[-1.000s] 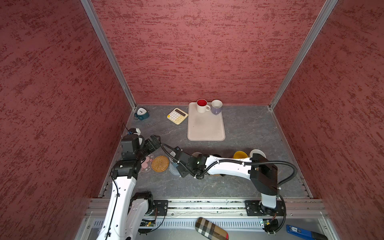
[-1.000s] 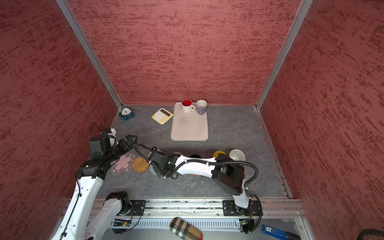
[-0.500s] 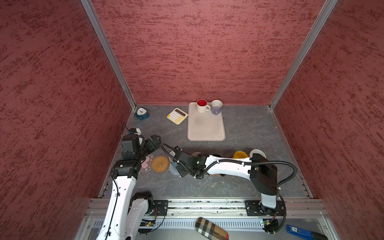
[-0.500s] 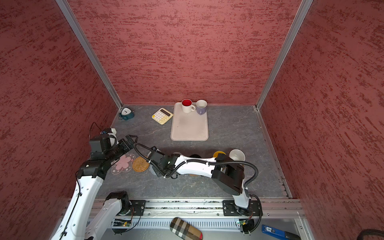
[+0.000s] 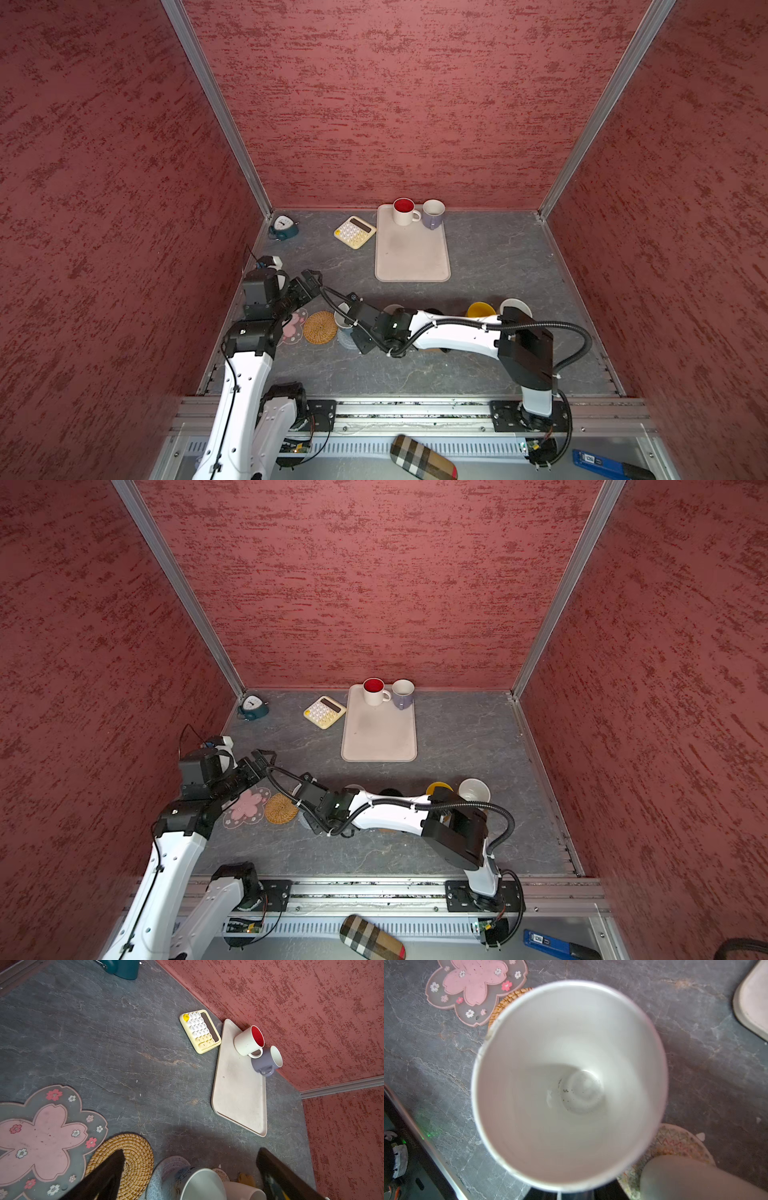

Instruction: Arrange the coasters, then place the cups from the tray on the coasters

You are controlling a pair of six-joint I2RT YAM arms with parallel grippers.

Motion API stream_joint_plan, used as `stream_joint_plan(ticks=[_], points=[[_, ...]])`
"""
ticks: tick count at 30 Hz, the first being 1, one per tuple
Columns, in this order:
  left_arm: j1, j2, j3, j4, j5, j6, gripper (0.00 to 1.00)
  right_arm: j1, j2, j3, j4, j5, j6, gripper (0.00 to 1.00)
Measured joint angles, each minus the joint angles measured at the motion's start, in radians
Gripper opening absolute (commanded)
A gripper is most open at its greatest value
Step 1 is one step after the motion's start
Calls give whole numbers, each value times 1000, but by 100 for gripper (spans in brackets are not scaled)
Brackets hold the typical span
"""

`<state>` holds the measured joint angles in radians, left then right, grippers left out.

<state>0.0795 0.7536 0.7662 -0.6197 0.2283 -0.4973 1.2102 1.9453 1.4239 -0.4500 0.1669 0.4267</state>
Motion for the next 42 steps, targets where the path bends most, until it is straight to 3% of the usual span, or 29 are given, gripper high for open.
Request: stream_joint_plan(ticks=[27, 42], points=[[0, 16, 7, -2, 0, 0, 99, 2, -47, -16, 18, 3, -34, 54], [-14, 95, 124, -21, 11, 16, 99, 4, -145, -36, 23, 33, -76, 66]])
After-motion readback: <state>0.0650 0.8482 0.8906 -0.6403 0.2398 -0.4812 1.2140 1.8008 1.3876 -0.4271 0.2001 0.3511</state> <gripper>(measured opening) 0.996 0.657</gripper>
